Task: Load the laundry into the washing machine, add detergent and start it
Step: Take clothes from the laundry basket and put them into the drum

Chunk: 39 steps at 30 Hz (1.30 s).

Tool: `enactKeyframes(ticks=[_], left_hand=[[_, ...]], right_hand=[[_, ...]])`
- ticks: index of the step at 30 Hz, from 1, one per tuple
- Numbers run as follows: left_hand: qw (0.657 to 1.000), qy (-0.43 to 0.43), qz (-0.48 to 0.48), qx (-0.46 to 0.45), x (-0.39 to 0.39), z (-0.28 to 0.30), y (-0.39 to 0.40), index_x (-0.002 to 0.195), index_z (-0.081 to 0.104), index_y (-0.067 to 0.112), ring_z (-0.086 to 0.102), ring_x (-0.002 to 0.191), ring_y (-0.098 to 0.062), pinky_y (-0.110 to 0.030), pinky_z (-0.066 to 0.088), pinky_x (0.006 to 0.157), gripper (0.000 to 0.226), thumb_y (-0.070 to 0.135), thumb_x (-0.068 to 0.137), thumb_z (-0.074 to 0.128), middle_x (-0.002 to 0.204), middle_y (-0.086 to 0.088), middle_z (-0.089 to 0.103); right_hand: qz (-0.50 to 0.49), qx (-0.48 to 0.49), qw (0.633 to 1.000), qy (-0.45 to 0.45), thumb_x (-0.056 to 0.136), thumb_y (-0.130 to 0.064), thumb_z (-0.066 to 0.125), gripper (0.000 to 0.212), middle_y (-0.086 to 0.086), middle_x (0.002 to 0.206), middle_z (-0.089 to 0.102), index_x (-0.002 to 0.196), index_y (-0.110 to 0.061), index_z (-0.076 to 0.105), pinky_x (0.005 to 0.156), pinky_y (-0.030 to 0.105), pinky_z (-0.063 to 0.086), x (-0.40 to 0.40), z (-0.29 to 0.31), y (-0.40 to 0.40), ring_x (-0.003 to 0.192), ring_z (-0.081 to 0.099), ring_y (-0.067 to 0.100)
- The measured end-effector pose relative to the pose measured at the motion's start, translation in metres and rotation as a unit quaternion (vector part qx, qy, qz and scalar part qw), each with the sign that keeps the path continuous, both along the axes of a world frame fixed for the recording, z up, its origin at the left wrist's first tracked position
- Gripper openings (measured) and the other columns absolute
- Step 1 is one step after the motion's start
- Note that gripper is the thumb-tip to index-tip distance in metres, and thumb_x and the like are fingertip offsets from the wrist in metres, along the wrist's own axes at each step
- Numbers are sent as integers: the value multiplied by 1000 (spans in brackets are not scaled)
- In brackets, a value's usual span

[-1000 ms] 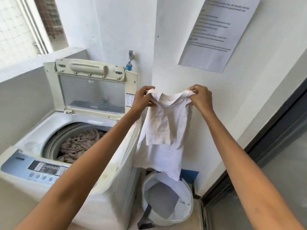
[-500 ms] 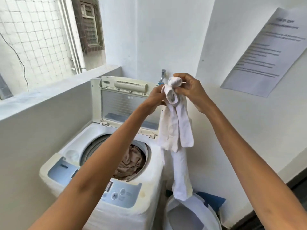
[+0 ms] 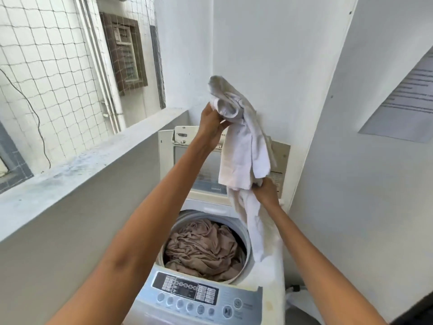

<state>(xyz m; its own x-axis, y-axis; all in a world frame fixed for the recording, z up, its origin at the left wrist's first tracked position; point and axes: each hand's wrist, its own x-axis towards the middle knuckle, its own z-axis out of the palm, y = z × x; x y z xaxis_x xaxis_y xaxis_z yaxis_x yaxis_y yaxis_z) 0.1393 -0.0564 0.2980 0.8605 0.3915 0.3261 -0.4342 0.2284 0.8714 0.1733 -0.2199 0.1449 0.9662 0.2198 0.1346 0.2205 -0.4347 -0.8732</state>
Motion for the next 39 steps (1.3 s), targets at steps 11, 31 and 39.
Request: enactKeyframes(ticks=[11,31,39], left_hand=[[968,191,99,130,-7,-127,84,102,59,6,56,70,-16,-24,52,58,28,-9,87,41,78,-6,60],[668,543,-259,438,18,-368,93,130,52,3,48,87,-22,-30,39,66,50,-9,87,29,131,-16,52],[687,572,8,448,29,-400,111,141,30,17,26,137,-37,-51,35,106,58,42,92,49,147,-19,26]], right_hand=[[-133,129,983,0,83,-1,55,9,11,82,61,85,-7,62,61,28,32,1,-18,71,76,54,22],[8,-228,951,209,87,-27,56,68,19,148,30,145,-9,26,91,37,42,23,-227,83,128,41,36],[11,-294,955,-19,91,-46,53,59,16,153,24,144,-26,38,105,48,37,30,-264,91,140,26,34]])
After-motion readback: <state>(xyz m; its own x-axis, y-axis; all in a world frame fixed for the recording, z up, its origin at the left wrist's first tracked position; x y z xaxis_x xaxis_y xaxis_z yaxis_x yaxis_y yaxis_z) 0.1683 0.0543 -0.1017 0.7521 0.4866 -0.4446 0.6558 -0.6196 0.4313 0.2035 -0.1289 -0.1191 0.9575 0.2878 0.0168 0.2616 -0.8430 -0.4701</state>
